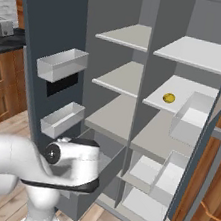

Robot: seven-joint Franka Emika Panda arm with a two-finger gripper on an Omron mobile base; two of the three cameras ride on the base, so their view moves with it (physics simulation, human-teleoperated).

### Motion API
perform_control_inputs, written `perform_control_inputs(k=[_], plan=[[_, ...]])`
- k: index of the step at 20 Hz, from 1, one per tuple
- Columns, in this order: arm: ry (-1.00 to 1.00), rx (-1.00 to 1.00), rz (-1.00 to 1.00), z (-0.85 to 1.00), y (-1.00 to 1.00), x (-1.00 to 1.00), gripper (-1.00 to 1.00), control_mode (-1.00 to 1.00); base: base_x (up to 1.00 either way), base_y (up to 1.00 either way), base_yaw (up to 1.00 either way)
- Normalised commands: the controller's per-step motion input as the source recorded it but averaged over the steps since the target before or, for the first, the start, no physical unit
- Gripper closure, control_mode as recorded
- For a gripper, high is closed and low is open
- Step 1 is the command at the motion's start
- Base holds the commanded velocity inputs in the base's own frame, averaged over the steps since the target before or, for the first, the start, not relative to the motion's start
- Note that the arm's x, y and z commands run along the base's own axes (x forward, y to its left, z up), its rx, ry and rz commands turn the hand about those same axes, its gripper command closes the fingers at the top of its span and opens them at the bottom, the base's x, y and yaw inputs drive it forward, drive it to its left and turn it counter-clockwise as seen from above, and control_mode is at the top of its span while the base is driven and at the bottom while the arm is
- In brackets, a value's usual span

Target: Take the lemons from the fridge shelf and place them in the freezer drawer to begin freezing them.

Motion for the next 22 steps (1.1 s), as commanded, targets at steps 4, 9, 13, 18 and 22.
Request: perform_control_inputs(k=[4, 9, 13, 18, 22], plan=[[0.00, 0.53, 0.00, 0.51, 0.00, -0.01, -1.00, -1.00, 0.00, 0.00, 0.00], [0.02, 0.53, 0.00, 0.70, 0.12, 0.00, -1.00, -1.00, 0.00, 0.00, 0.00], [0.06, 0.52, 0.00, 0.81, 0.22, 0.02, -1.00, -1.00, 0.00, 0.00, 0.00], [0.02, 0.54, 0.00, 0.56, 0.22, 0.00, -1.00, -1.00, 0.00, 0.00, 0.00], [0.01, 0.56, 0.00, 0.51, 0.27, 0.00, -1.00, -1.00, 0.00, 0.00, 0.00]])
